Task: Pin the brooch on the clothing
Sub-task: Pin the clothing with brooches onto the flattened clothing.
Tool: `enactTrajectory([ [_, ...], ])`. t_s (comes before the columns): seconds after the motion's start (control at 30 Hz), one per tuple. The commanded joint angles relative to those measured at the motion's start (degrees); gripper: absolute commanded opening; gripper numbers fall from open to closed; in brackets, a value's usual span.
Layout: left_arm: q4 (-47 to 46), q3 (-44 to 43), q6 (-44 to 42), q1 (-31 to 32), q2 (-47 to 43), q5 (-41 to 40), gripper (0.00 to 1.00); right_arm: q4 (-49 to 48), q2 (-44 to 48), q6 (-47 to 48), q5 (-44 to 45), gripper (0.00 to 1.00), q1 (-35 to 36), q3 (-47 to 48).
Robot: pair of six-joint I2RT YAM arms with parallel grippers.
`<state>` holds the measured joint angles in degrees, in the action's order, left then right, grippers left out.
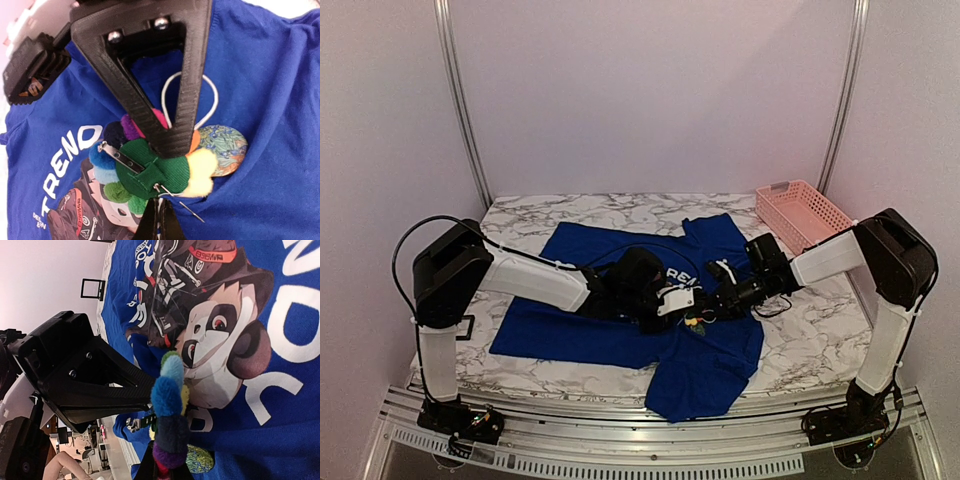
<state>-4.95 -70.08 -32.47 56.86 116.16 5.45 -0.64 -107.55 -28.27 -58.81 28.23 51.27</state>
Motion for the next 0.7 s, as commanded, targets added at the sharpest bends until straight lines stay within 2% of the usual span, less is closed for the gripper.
enactTrajectory([
  [0.0,-12.6,-3.6,2.3,-1.2,-2.6,-1.8,0.00,1.5,-0.1,-0.1,-5.3,0.00,4.5,-1.4],
  [0.23,-11.2,-2.5,3.4,-1.2,-2.9,2.3,0.00,-0.4,-2.8,0.6,-5.2,0.00,4.3,-1.0],
  [0.27,-10.3,-2.3,2.9,-1.3,-2.9,1.9,0.03,-0.6,-3.2,0.7,-5.3,0.00,3.9,-1.1],
  [0.43,-8.6,2.4,-6.2,-1.9,-7.5,6.5,0.37,0.6,-4.5,0.8,-3.8,0.00,2.4,-0.6],
  [0.5,-7.9,4.8,-9.9,-2.2,-9.6,8.7,0.46,0.4,-4.5,0.6,-3.8,0.00,2.3,-0.5],
  [0.6,-3.4,5.2,-13.0,-2.9,-11.0,10.3,0.48,0.5,-5.1,0.3,-3.6,0.00,2.2,-0.3],
  [0.67,0.9,5.0,-15.9,-3.6,-11.4,12.2,0.40,0.1,-5.5,0.2,-3.6,0.00,2.2,-0.3],
])
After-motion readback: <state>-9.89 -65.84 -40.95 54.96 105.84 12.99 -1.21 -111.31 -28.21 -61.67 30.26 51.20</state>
